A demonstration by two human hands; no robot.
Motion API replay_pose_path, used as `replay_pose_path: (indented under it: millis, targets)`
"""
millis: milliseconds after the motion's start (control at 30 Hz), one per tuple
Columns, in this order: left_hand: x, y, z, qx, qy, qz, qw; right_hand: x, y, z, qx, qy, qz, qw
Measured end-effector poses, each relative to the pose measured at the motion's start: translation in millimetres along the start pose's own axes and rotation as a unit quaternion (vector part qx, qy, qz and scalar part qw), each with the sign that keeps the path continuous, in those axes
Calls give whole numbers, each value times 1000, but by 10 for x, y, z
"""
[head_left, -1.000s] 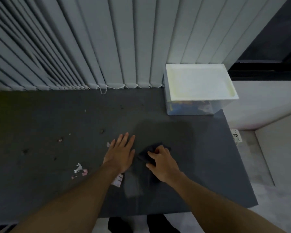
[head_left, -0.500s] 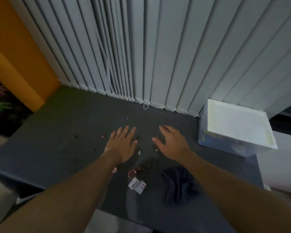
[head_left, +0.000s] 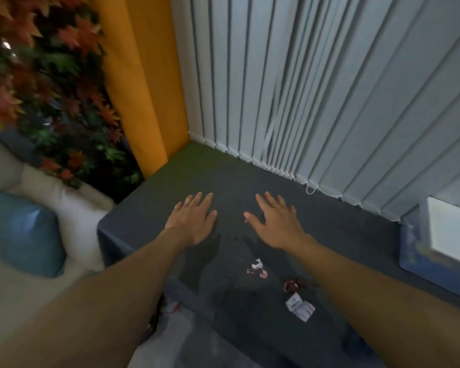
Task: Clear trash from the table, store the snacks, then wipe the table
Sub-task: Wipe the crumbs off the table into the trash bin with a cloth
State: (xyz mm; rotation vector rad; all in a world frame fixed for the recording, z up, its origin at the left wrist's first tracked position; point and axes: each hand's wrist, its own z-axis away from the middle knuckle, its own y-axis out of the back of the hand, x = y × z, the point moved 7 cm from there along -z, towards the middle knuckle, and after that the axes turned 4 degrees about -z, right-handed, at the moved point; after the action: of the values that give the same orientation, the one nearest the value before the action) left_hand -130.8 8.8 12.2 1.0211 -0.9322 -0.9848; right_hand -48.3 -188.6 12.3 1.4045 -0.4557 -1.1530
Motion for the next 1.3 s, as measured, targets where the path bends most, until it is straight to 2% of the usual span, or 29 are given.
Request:
replay_pose_path:
  millis: [367,600,800,1033,1300]
  targets:
    - [-1644,-29,766,29,115,64,991,-1645,-650,-242,-63,112,-8,992]
    - [-2441,-248,1337,65,205,108,971,-2645,-1247,-296,-119,221,-28,968]
    - [-3075,-519,1608,59,283,130,948,-3278,-1960,-426,-191,277,-37,941]
    - [-3634,-1091,1578,20,357,172,918,-3544,-2782,-649,-272,280,-16,920]
    - [-4094,-2305,1465,-73,398,233,884,-3209,-4009,-782,-356,193,16,914]
